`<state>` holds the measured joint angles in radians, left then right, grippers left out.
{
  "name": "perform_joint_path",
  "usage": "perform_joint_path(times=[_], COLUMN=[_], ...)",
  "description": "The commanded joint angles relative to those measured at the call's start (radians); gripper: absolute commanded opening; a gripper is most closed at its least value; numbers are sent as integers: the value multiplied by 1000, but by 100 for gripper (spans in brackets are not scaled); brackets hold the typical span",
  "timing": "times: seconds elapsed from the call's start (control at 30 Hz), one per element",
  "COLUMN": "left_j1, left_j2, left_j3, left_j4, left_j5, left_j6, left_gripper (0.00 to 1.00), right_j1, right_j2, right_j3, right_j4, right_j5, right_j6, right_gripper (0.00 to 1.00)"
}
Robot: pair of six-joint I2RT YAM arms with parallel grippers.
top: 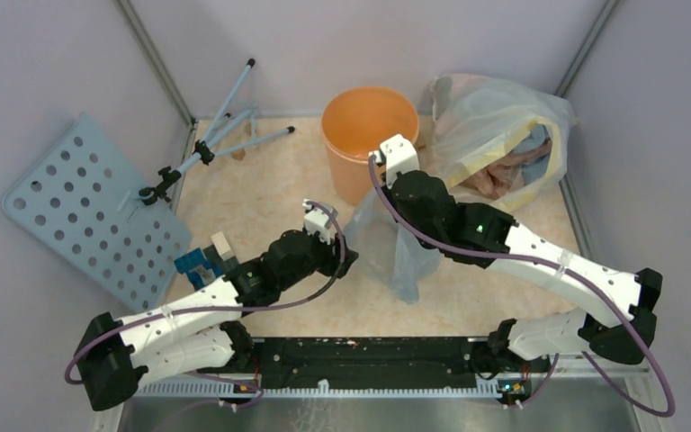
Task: Put the trash bags into the trash bin
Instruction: Unfold the trash bag at the center of the board.
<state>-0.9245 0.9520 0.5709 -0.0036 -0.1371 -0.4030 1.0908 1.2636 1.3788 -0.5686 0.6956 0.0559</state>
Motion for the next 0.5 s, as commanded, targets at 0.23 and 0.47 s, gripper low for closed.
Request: perform_joint_path(times=[0.23, 0.47], left_j1=[-4, -4], left_j2=[-133, -179], left_j3=[11, 154], left_j4=[-32, -197], left_j5=[-33, -4], left_j6=[49, 117], left_gripper=[0, 0], right_j1=[8, 8], right_j2=[-78, -152], right_j3=[-53, -129], right_j4=[28, 34], right_j5=[32, 25], right_j6=[8, -2], right_gripper=[0, 59])
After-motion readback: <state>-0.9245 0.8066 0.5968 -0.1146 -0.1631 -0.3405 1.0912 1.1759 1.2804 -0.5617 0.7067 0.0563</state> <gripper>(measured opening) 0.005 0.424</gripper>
